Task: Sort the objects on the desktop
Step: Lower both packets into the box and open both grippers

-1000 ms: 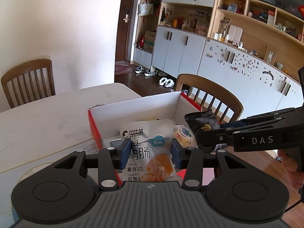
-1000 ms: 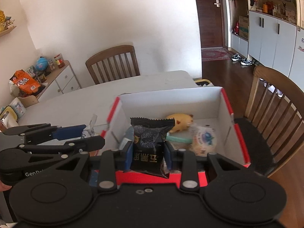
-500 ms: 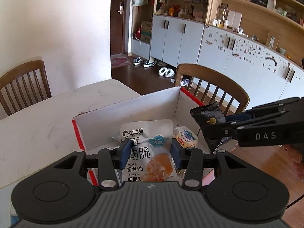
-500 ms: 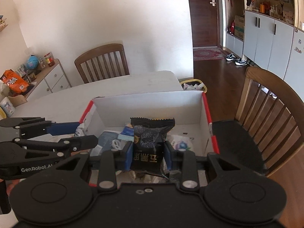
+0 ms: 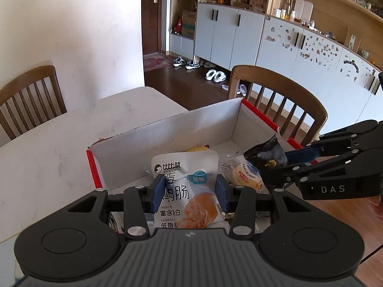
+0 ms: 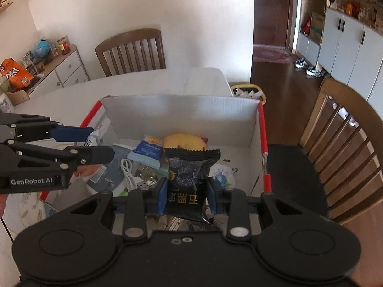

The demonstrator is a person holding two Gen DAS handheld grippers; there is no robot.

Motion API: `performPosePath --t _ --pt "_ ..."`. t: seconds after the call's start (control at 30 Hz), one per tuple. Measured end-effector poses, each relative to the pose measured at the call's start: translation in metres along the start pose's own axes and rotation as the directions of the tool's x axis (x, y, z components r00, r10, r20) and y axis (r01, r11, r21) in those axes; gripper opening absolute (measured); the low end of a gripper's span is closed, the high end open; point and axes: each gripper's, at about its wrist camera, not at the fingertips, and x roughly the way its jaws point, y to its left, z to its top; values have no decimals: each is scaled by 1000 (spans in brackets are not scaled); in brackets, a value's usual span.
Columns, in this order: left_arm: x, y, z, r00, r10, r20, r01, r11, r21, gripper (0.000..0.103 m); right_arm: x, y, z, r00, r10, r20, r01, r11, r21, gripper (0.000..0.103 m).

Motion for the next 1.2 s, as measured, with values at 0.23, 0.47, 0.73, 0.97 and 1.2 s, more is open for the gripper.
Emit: performPosePath --t 0.23,0.47,0.73,0.97,1.2 --pt "14 2 -2 999 21 -42 -21 1000 -3 44 14 -1 11 1000 5 0 -5 999 -35 33" --pt "26 0 -8 996 28 -80 -27 1000 13 44 30 2 14 998 38 -51 -41 998 -57 33" --pt "35 2 -13 994 15 -110 -13 1000 14 44 41 7 6 995 32 -96 -42 993 -107 33" --pt "44 -3 -14 991 -1 -130 4 1000 24 44 47 4 -3 992 -2 -130 -17 990 -141 33" --pt "55 -5 -15 988 -9 -156 12 1000 23 44 52 0 -4 990 -1 -144 -17 992 -124 33"
